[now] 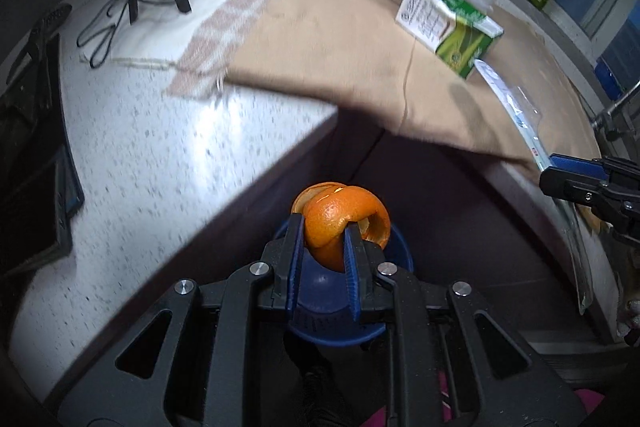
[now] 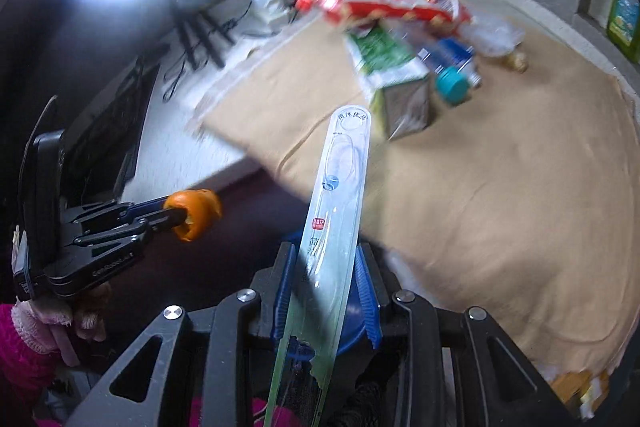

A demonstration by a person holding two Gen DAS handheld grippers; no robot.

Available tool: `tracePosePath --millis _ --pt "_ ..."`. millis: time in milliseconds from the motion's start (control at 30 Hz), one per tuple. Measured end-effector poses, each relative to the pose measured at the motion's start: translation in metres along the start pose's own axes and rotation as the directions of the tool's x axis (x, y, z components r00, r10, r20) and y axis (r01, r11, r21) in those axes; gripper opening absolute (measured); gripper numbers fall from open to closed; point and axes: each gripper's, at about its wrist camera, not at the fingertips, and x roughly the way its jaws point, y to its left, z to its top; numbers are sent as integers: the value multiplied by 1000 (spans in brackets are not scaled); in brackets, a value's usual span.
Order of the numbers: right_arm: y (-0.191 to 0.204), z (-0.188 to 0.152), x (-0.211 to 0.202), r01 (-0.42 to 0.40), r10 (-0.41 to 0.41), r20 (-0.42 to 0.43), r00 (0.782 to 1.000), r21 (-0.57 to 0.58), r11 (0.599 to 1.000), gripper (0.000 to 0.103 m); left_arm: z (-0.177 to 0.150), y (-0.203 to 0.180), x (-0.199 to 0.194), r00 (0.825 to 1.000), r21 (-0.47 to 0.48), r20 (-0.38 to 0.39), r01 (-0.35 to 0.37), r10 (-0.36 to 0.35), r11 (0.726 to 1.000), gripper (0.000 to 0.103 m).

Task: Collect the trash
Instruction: 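Carry the orange peel and toothbrush package down over the blue basket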

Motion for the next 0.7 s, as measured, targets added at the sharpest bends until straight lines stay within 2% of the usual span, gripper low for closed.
tracePosePath --millis 267,500,700 --pt "28 -32 45 -1 -7 -108 994 -70 998 31 -35 -2 38 994 18 -108 6 -5 1000 17" --pt "35 -55 88 -6 -9 -209 978 -72 997 31 -51 -3 70 983 23 -186 -3 7 1000 17" --pt "31 -62 116 -18 6 -265 964 -44 999 31 -54 -7 93 973 34 -227 -28 35 999 17"
